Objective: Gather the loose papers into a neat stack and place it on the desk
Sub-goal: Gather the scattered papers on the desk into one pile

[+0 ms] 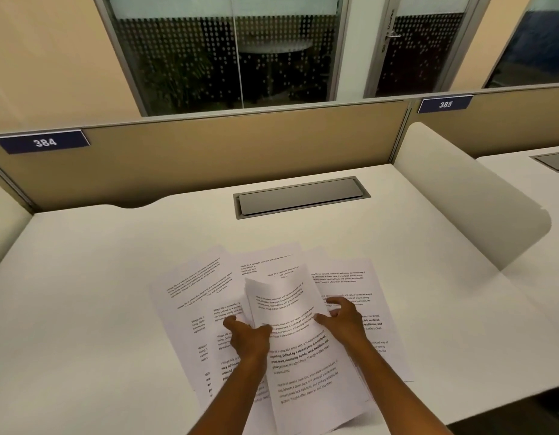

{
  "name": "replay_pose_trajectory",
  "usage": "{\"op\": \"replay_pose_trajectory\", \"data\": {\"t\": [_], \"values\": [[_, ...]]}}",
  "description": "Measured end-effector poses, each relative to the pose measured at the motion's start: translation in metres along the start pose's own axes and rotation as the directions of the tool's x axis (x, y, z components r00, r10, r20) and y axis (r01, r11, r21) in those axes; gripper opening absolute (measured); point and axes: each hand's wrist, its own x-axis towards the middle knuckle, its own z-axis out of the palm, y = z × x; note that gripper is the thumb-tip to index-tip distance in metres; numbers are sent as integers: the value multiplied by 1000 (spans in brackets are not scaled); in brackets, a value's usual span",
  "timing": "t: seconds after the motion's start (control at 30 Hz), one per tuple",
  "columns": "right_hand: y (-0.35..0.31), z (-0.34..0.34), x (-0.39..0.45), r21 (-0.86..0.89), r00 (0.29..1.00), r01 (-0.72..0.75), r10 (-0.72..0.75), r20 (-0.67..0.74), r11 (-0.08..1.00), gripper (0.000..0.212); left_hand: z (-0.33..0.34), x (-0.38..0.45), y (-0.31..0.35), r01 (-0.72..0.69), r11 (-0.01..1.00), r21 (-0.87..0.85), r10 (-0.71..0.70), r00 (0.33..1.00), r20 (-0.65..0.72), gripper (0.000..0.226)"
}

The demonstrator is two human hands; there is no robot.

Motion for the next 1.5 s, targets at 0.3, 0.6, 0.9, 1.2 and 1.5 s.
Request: {"op": "replay_pose_trajectory", "data": {"t": [0.3, 0.6, 0.9, 1.2, 1.5], "values": [[15, -28, 2, 29, 997, -14, 16, -76, 999, 13, 23, -4, 12, -1, 998, 59, 2, 1000, -18, 37], [28, -64, 13, 62, 975, -45, 58, -214, 997, 16, 71, -12, 28, -72, 997, 23, 67, 985, 160, 26], [40, -89, 34, 11, 935, -123, 120, -334, 992, 28, 116, -20, 27, -264, 919, 292, 164, 931, 325, 53], [42, -91, 45, -124, 933, -214, 165, -320, 969, 45, 132, -15, 23, -284, 779, 560, 162, 953, 257, 49], [36, -86, 51, -156, 954, -205, 162, -253, 966, 52, 133, -11, 20, -304, 794, 527, 198, 948, 248, 50]]}}
